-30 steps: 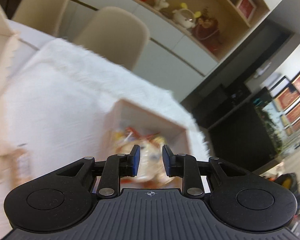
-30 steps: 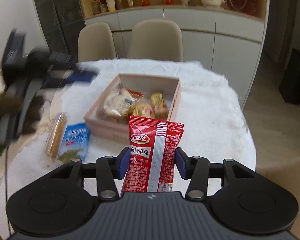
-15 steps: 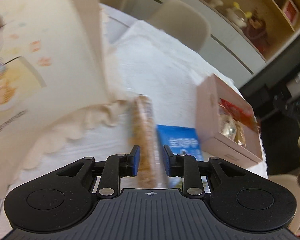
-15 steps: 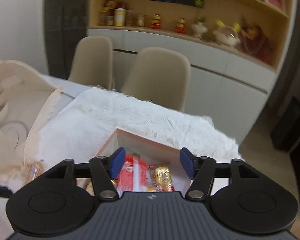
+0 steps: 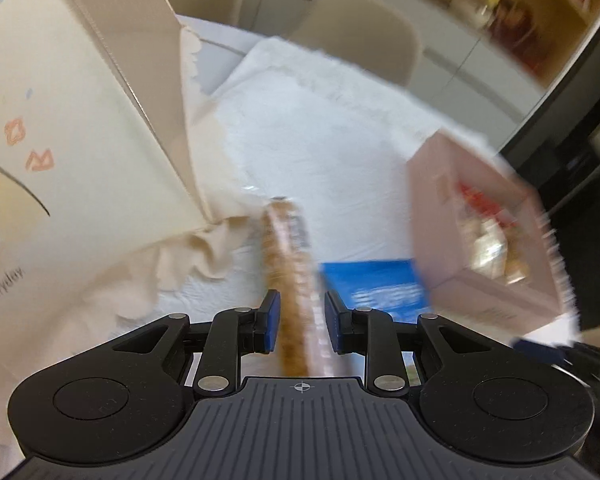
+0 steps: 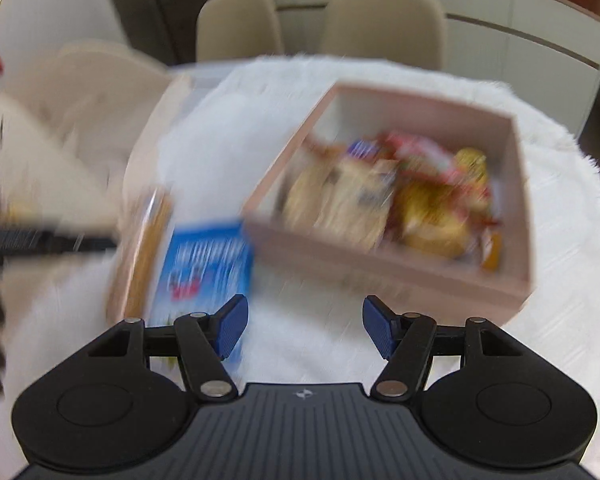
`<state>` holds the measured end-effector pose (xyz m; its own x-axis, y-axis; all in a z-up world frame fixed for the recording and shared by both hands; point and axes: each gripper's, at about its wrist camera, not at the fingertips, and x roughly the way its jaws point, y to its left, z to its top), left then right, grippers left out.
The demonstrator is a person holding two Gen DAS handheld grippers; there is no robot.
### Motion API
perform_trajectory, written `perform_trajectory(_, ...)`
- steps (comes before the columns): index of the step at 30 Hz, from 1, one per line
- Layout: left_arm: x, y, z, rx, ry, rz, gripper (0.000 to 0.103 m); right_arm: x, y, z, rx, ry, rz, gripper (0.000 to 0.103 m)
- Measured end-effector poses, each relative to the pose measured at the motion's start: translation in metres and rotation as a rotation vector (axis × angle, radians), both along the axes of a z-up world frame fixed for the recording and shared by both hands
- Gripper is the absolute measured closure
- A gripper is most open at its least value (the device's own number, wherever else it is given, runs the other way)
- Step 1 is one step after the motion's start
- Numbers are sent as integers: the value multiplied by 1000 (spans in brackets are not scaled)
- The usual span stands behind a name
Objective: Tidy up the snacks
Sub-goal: 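Grasp a second long bread stick with the left tool while the right tool grasps the blue seaweed bag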
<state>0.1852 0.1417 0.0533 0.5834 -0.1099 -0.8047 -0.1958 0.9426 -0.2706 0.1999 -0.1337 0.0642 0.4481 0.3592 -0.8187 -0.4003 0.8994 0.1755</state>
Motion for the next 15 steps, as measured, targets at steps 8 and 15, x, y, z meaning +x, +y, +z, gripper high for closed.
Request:
perform_trajectory(8, 14, 0, -14, -4, 40, -1, 60, -48, 28, -11, -128, -109, 92, 39)
perform_trajectory(15, -18, 2, -8, -37, -4, -53, 78, -39, 50, -8, -28, -86, 124, 35)
